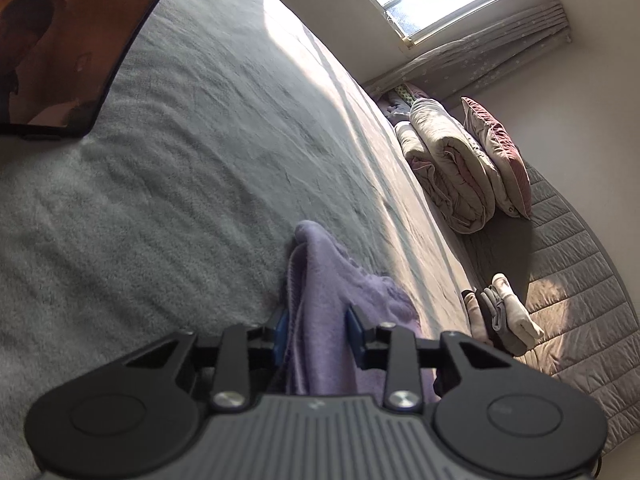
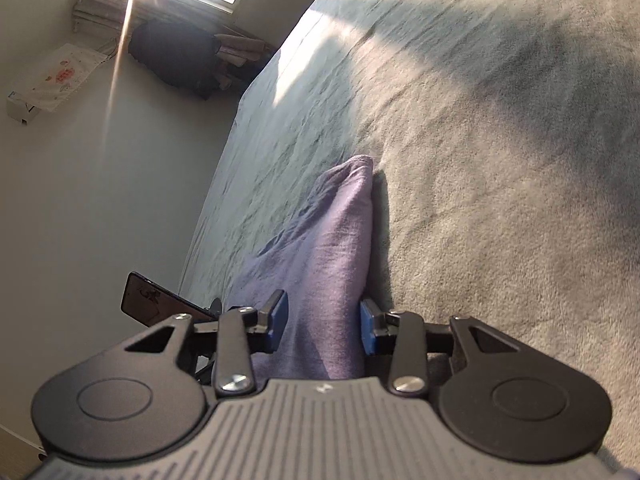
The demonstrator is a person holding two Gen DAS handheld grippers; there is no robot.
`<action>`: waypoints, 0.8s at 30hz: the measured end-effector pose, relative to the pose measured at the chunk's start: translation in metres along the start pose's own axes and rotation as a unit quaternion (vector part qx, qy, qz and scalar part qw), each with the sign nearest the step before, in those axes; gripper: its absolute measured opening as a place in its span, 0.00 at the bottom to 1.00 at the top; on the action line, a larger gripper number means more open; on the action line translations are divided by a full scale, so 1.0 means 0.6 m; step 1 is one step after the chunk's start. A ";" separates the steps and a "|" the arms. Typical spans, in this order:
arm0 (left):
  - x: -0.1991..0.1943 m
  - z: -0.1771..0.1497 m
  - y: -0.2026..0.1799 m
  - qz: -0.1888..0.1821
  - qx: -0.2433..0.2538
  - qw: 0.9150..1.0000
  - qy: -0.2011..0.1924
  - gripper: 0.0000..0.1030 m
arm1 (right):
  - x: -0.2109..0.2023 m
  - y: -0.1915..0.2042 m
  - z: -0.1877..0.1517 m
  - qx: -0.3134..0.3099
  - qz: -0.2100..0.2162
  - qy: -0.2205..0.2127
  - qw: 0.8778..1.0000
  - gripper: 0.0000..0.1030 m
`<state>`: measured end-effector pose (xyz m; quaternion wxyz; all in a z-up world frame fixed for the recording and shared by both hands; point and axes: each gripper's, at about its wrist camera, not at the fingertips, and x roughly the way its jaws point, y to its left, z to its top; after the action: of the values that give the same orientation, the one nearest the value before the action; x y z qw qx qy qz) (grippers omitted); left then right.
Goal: Fold clothes
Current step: 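Grasp the folded lavender pants with both grippers, then carry the folded pants with both grippers onto the clothes stack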
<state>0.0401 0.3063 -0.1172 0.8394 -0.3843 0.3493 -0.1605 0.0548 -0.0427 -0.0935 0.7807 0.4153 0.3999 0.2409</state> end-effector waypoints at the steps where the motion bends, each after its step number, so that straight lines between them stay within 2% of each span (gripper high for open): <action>1: 0.005 0.000 -0.001 -0.003 -0.002 1.000 0.000 0.27 | 0.003 0.001 0.001 0.002 0.001 -0.001 1.000 0.38; 9: 0.026 -0.002 -0.010 -0.005 -0.017 1.000 -0.005 0.20 | 0.025 0.012 0.013 0.017 0.002 -0.012 1.000 0.38; 10: 0.026 -0.002 -0.011 -0.002 -0.018 1.000 -0.007 0.20 | 0.026 0.011 0.012 0.023 0.001 -0.017 1.000 0.35; 13: 0.022 -0.003 -0.020 0.008 -0.025 1.000 -0.015 0.18 | 0.028 0.011 0.009 0.023 -0.007 -0.020 1.000 0.18; 16: 0.018 -0.006 -0.033 0.014 -0.030 0.999 -0.025 0.18 | 0.018 0.016 0.011 0.022 0.001 -0.019 1.000 0.19; 24: 0.018 -0.020 -0.102 0.001 -0.023 0.998 -0.055 0.17 | -0.053 0.036 0.039 -0.007 0.018 -0.043 0.999 0.19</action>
<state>0.0391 0.2540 -0.0813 0.8483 -0.4117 0.3066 -0.1300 0.0551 -0.0643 -0.0536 0.7956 0.4268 0.3568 0.2400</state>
